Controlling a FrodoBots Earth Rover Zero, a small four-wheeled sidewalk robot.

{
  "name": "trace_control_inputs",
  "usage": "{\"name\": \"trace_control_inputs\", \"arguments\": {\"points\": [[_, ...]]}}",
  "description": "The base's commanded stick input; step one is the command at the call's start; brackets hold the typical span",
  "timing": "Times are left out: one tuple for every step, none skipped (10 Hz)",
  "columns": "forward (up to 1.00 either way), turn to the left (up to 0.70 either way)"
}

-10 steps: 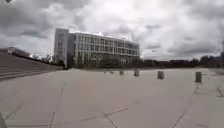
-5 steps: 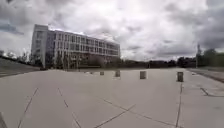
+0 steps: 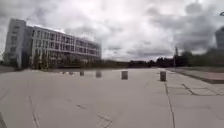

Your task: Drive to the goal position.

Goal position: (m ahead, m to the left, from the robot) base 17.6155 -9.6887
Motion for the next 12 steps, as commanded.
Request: {"name": "trace_control_inputs", "arguments": {"points": [[0.7,-0.13],[0.7,-0.06],[0.51,0.0],[0.07,0.0],[0.0,0.0],[0.0,0.0],[0.0,0.0],[0.0,0.0],[0.0,0.0],[0.0,0.0],[0.0,0.0],[0.0,0.0]]}}
